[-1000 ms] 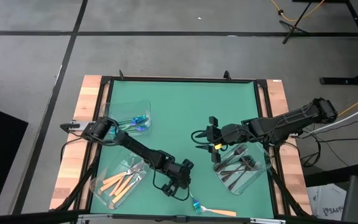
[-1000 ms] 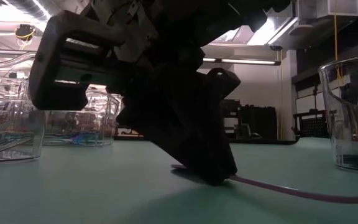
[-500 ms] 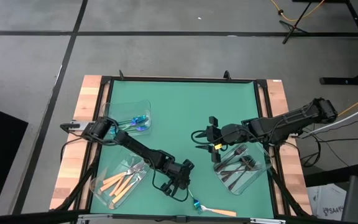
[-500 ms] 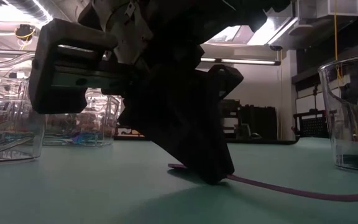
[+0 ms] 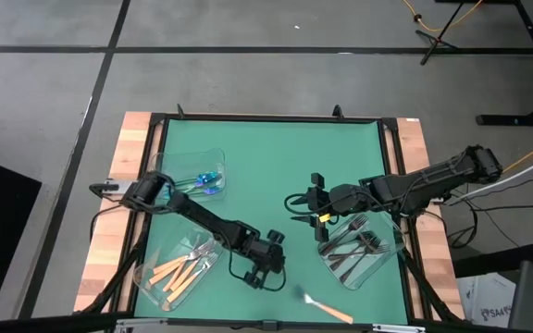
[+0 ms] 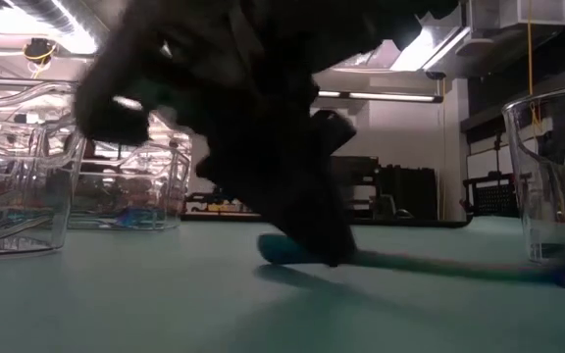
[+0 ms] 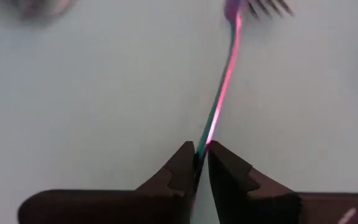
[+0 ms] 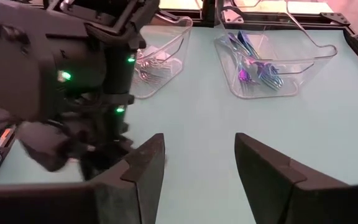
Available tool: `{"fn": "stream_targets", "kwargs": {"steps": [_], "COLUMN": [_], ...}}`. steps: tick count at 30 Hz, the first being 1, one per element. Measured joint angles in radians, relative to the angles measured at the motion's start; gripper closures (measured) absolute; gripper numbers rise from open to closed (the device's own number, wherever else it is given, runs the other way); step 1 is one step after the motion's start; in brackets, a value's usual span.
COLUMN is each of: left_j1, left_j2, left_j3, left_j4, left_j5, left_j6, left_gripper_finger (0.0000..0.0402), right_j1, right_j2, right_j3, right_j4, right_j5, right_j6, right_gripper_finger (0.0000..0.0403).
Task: Sort silverware by color (type)
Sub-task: Put the blue fork into the top transparent bin
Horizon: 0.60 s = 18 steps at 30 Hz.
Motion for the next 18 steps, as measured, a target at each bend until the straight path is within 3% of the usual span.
{"fn": "stream_targets", "kwargs": {"steps": [4, 15, 18], "left_j1": [0.005, 0.022, 0.020], "left_j2": [-0.011, -0.015, -0.016], "left_j3": [-0.003, 0.000, 0.000], "left_j4": [-0.030, -0.097, -0.098], "left_j5": [-0.051, -0.048, -0.054], "left_j6": [-0.037, -0.077, -0.071], "left_gripper_finger": [0.0363, 0.0362, 0.0377], "right_j1": [0.000, 0.000, 0.000], "right_j2": [0.000, 0.000, 0.000], "right_j3": [0.000, 0.000, 0.000], "right_j4": [-0.001, -0.003, -0.003], "right_j5": [0.000, 0.000, 0.000], "right_j6": [0.000, 0.000, 0.000], "right_gripper_finger": [0.0217, 0.0217, 0.0217]}}
